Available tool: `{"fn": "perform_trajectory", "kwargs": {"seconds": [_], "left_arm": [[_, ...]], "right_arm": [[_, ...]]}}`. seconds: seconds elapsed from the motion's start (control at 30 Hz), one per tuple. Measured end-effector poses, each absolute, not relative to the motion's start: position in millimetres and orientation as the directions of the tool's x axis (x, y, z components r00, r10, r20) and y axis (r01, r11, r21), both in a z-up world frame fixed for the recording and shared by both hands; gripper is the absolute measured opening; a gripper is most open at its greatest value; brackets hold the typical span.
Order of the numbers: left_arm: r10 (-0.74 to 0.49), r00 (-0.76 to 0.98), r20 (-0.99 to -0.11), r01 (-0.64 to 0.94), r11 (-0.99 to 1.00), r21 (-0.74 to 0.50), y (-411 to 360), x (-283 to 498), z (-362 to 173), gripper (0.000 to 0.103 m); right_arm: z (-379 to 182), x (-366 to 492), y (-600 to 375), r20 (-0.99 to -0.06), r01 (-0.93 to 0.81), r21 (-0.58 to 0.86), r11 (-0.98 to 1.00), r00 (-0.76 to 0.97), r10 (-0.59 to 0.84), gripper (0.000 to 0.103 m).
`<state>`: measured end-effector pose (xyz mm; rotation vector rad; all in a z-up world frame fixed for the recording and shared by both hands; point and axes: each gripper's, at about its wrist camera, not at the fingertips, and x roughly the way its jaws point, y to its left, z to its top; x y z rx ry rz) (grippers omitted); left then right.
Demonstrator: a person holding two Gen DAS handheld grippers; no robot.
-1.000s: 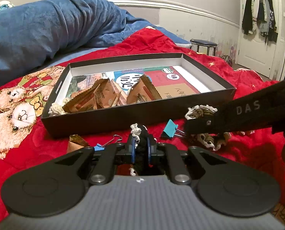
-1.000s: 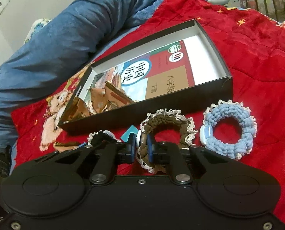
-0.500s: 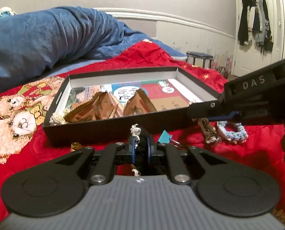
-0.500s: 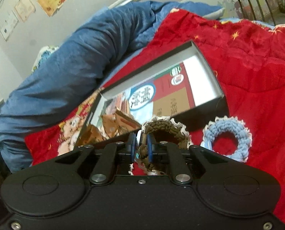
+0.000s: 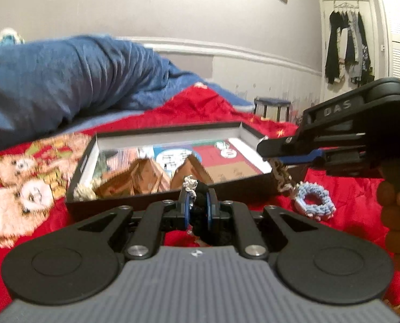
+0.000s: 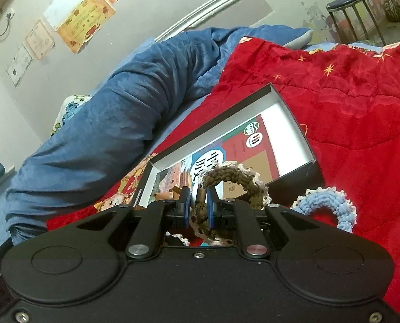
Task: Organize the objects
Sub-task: 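Carry the black scrunchie and brown rope ring over the black box with both grippers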
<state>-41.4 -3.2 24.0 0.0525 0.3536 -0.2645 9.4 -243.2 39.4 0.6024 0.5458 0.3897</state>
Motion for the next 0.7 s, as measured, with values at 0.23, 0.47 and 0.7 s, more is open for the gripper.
{"fn": "perform_trajectory", "kwargs": {"seconds": [0.23, 0.47, 0.7], "left_arm": [[-0.236, 0.93, -0.281, 0.246, 0.969, 0.003, 2, -46, 30, 0.015], [-0.189, 0.959, -0.21, 0.195, 0.981, 0.009, 14, -40, 36, 0.015], [-0.09, 0.984, -0.153, 0.093, 0.996, 0.008, 29, -29, 41, 0.015]], "right_arm": [[42, 12, -242, -0.325, -0.206, 0.635, 0.745, 0.803, 0.499, 0.013], [54, 28, -224, -0.272, -0.283, 0.624, 0.729, 0.795, 0.542, 0.013], [59, 46, -210, -0.254, -0.351, 0.613, 0.708, 0.761, 0.597, 0.013]]}}
